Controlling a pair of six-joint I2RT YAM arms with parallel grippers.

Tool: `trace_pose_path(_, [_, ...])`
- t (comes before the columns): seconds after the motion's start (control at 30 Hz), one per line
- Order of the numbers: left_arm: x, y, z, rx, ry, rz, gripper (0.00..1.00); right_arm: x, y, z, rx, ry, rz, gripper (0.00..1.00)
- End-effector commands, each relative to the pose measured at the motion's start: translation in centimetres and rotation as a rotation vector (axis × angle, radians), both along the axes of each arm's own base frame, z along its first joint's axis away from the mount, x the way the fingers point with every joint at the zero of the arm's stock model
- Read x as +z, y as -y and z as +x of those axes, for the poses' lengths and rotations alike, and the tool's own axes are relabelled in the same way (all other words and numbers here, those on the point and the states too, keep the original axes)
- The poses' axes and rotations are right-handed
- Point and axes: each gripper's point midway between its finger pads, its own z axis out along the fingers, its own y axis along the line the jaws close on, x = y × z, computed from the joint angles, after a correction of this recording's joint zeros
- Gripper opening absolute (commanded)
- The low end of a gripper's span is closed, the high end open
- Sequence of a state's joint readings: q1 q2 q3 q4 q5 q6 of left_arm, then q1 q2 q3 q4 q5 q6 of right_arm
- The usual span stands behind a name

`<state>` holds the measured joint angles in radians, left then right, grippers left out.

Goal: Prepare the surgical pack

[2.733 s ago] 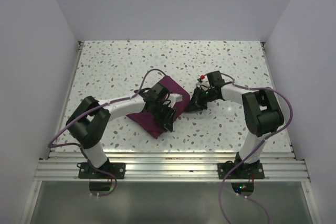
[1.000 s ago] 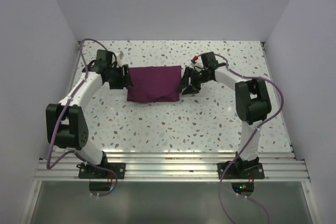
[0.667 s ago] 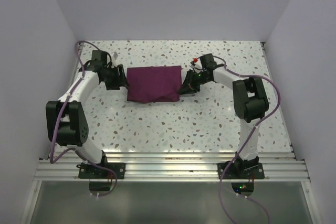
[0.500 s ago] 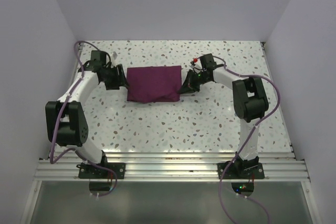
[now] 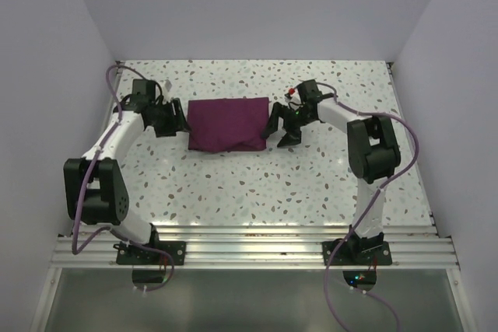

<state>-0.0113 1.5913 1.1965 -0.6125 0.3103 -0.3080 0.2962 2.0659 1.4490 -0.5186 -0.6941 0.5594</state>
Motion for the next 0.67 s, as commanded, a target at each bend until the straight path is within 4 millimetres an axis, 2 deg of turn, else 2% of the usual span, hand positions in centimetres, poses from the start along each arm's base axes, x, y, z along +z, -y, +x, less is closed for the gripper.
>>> trace_pose_path(0.0, [2.2, 0.1, -0.4, 0.019, 0.079, -0.036, 0.61, 4.2, 1.8, -0.8, -0.002, 0.094, -0.086, 0.86])
trace_pose_path(0.03, [2.3, 0.2, -0.7, 0.021, 0.081, -0.038, 0.61, 4.0, 2.5, -1.9, 0.002, 0.072, -0.117, 0.90])
trace_pose_path(0.07, [2.8, 0.1, -0.9, 0.024, 0.103, -0.039, 0.62, 4.1, 2.9, -2.5, 0.001, 0.069, -0.137, 0.99])
trace_pose_path(0.1, [2.4, 0.2, -1.5, 0.028, 0.093, -0.043, 0.62, 3.9, 3.4, -3.0, -0.008, 0.069, -0.164, 0.99])
trace_pose_path(0.13, [3.2, 0.4, -2.5, 0.027, 0.123, -0.061, 0.63, 4.6, 5.6, -5.2, -0.041, 0.116, -0.243, 0.99])
trace_pose_path(0.17, [2.8, 0.5, -2.7, 0.028, 0.114, -0.061, 0.63, 4.6, 5.6, -5.2, -0.041, 0.116, -0.244, 0.99])
trace_pose_path(0.2, [3.0, 0.6, -3.0, 0.025, 0.118, -0.066, 0.64, 4.0, 6.6, -5.9, -0.049, 0.116, -0.301, 0.99])
trace_pose_path(0.23, [3.4, 0.7, -3.3, 0.021, 0.132, -0.076, 0.64, 4.7, 7.1, -6.1, -0.055, 0.146, -0.322, 0.99])
trace_pose_path(0.3, [3.6, 0.9, -3.9, 0.019, 0.146, -0.090, 0.66, 4.2, 8.2, -6.7, -0.049, 0.169, -0.382, 0.99])
trace_pose_path(0.33, [4.6, 1.0, -3.9, 0.017, 0.198, -0.095, 0.68, 4.5, 8.4, -6.8, -0.051, 0.193, -0.382, 0.99])
trace_pose_path(0.37, [3.9, 1.1, -4.6, 0.022, 0.188, -0.104, 0.69, 4.5, 8.4, -6.9, -0.051, 0.208, -0.375, 0.99])
trace_pose_path(0.43, [4.3, 1.4, -4.9, 0.021, 0.231, -0.126, 0.70, 3.8, 7.9, -7.1, -0.058, 0.238, -0.339, 0.99])
trace_pose_path(0.47, [3.5, 1.9, -5.7, 0.016, 0.209, -0.159, 0.70, 4.0, 7.8, -7.1, -0.065, 0.258, -0.320, 0.99])
trace_pose_path(0.53, [4.0, 2.6, -6.0, -0.006, 0.249, -0.200, 0.80, 2.9, 6.9, -7.7, -0.059, 0.261, -0.266, 0.99])
trace_pose_path(0.57, [3.3, 2.8, -6.5, -0.001, 0.236, -0.216, 0.87, 2.8, 6.7, -7.8, -0.068, 0.270, -0.249, 0.99])
trace_pose_path(0.6, [3.4, 2.9, -6.6, -0.002, 0.252, -0.222, 1.00, 2.1, 6.5, -7.6, -0.086, 0.291, -0.226, 0.99])
trace_pose_path(0.63, [3.7, 3.1, -6.8, -0.016, 0.285, -0.237, 1.00, 2.2, 5.9, -7.7, -0.081, 0.315, -0.185, 0.99])
